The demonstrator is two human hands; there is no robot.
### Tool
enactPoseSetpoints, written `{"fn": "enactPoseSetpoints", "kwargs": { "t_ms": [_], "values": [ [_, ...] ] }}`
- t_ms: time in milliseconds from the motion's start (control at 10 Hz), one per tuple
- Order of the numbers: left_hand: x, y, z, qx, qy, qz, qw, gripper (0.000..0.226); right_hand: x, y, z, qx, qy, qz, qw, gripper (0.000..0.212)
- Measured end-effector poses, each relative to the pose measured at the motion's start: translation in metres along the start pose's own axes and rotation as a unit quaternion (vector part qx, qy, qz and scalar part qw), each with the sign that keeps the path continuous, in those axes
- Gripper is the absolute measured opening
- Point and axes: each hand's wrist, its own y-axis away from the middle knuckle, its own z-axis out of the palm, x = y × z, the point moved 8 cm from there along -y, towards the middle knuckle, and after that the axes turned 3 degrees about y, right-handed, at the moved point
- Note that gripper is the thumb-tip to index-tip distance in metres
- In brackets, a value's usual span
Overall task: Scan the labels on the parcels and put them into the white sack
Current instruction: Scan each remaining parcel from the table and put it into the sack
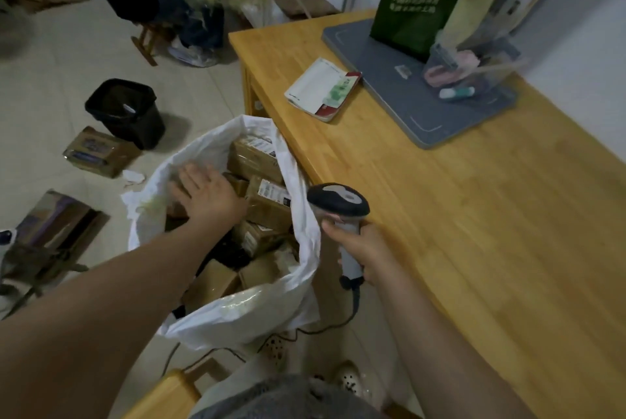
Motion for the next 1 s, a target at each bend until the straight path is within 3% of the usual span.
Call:
{"fn": "enactPoseSetpoints", "kwargs": {
  "t_ms": [100, 200, 300, 500, 800, 1000],
  "values": [
    [0.061, 0.017, 0.004, -0.022, 0.000, 0.073, 0.997, 0.092, 0.017, 0.003, -0.036, 0.051, -0.089, 0.025, 0.994, 0.033],
    [0.119, 0.044, 0.010, -0.023, 0.020, 0.184, 0.982, 0.074, 0.041, 0.010, -0.087, 0.128, -0.146, 0.049, 0.980, 0.034],
    [0.172, 0.078, 0.020, -0.024, 0.021, 0.303, 0.952, 0.067, 0.069, 0.023, -0.140, 0.195, -0.224, 0.058, 0.953, 0.024],
    [0.262, 0.159, 0.064, -0.129, 0.026, 0.455, 0.881, 0.051, 0.115, 0.057, -0.246, 0.283, -0.312, 0.023, 0.907, 0.019],
    [0.334, 0.296, 0.127, -0.175, -0.076, 0.567, 0.801, 0.045, 0.206, 0.083, -0.339, 0.346, -0.365, 0.043, 0.863, 0.035],
    [0.324, 0.322, 0.150, -0.213, -0.131, 0.563, 0.788, 0.045, 0.231, 0.087, -0.365, 0.390, -0.242, 0.094, 0.884, 0.042]
  ]
}}
